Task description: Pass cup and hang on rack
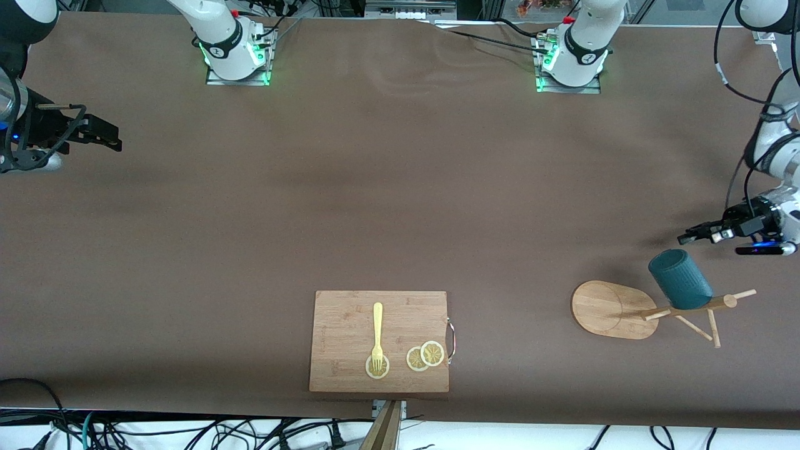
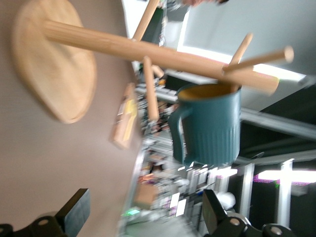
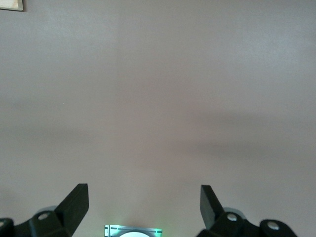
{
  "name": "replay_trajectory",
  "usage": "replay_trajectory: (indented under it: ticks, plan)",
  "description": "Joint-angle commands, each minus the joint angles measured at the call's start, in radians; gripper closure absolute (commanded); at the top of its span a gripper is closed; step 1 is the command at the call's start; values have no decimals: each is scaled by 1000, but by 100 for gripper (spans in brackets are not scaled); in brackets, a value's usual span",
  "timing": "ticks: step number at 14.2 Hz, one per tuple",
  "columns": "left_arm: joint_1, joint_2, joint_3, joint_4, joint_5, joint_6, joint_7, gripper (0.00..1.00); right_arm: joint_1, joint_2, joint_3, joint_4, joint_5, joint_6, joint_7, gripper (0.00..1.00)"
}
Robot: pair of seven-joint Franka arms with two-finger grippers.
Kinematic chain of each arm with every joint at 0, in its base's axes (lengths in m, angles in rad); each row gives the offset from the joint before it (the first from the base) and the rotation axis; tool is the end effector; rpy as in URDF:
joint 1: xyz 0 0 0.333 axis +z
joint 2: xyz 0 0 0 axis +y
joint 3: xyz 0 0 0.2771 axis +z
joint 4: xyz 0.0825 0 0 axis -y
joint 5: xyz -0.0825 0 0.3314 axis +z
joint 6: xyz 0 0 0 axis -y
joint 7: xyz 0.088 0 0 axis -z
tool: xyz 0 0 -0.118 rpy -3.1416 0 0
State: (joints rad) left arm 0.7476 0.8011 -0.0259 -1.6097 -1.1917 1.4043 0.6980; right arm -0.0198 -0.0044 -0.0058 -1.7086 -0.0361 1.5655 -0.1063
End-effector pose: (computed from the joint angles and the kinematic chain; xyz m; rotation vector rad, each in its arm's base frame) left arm 0.4912 0.2725 0.1949 1.6178 0.4354 0.1088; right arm 0.4913 -0.0169 0.5192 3.1044 0.1289 -0.2190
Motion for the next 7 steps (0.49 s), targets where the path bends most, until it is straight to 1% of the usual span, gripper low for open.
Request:
replay_trajectory:
  ticks: [1,2,4,5,7]
  plan:
    - [13,-121,1,-4,217,36,102,0,-6,-8,0,-2,16,-10,-13,0]
    - [13,-164,1,-6,300,57,150,0,-6,-8,0,0,16,-10,-13,0]
    - [-3,-294,1,-7,477,108,195,0,-6,-8,0,0,16,-9,-13,0]
    - [-31,-366,1,-10,562,119,189,0,-6,-8,0,-2,16,-9,-13,0]
    - [-109,-521,6,-18,689,120,166,0,-6,-8,0,0,18,-9,-13,0]
